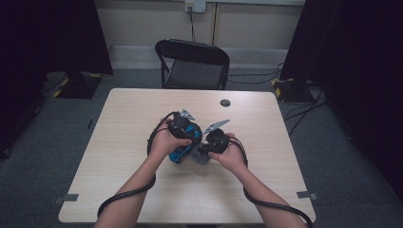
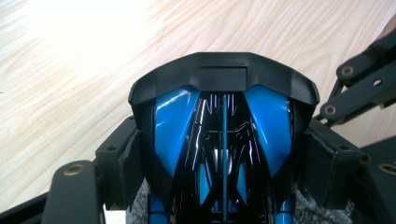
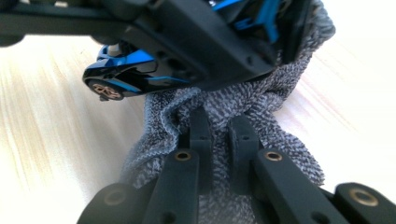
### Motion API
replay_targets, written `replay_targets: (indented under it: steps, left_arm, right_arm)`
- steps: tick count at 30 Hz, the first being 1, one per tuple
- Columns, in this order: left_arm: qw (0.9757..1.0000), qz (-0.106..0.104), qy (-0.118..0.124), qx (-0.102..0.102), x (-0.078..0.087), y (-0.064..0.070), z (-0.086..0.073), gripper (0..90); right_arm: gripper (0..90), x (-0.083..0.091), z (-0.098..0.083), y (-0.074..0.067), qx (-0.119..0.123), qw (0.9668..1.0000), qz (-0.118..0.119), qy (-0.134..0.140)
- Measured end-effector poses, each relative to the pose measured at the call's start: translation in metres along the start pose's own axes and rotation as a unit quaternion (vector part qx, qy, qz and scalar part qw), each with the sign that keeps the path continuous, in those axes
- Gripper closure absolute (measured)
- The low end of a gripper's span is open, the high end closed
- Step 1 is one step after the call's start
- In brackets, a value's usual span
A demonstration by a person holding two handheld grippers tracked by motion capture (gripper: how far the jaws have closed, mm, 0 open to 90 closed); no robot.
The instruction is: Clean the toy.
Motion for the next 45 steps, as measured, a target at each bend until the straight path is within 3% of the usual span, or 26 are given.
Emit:
replay_targets:
  steps: [24, 31, 35, 45]
  left_arm:
    - [0.9999, 0.008, 0.002, 0.009, -0.002, -0.003, 0.012, 25.4]
    - [0.9999, 0.009, 0.005, 0.007, -0.001, -0.002, 0.016, 25.5]
    - [0.9998, 0.007, 0.010, 0.015, -0.002, -0.002, 0.017, 25.5]
    - [0.9997, 0.009, 0.016, 0.019, 0.004, -0.007, 0.014, 25.5]
  right_arm:
    - [83.1, -0.011, 0.000, -0.020, 0.032, 0.9993, 0.018, -0.011]
    - [83.1, -0.014, -0.002, -0.026, 0.033, 0.9989, 0.033, -0.009]
    - [83.1, -0.014, -0.002, -0.028, 0.033, 0.9988, 0.034, -0.009]
    - [83.0, -0.008, -0.002, -0.021, 0.020, 0.9993, 0.032, 0.002]
Point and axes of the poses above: each handheld gripper's, and its own axes: x roughly backward along the jaws, z roughly out of its top, y roughly to its right, the point moved 6 cm from there along -x, roughly forward along the jaws, and after that the axes turned 7 degrees about x, right-handed, at the moved point
